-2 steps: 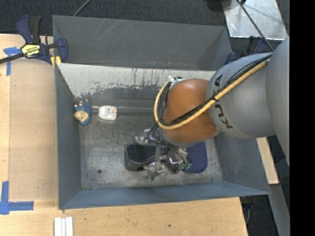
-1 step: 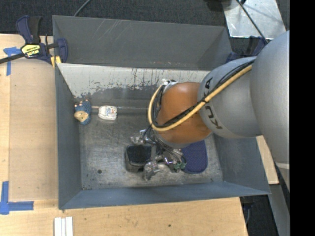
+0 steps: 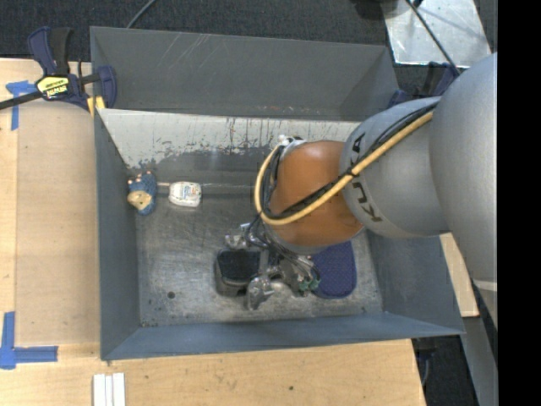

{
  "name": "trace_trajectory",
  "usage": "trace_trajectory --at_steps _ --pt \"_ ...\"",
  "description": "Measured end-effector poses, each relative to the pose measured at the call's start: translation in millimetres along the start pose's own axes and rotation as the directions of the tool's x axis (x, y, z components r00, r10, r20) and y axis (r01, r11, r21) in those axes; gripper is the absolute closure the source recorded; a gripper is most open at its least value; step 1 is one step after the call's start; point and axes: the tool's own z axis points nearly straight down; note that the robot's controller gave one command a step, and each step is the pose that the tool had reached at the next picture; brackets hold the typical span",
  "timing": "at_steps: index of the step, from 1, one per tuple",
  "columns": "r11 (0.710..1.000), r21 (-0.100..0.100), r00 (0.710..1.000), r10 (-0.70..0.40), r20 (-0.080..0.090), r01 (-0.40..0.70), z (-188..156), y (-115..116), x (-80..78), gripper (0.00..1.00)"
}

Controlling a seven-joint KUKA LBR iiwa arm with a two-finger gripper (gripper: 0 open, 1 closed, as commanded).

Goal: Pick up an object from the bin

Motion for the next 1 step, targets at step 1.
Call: trace_trajectory --at_steps 1 --pt "0.962 -0.009 0.962 -0.273 -0.022 0.273 -157.6 -9.2 -21.3 1.00"
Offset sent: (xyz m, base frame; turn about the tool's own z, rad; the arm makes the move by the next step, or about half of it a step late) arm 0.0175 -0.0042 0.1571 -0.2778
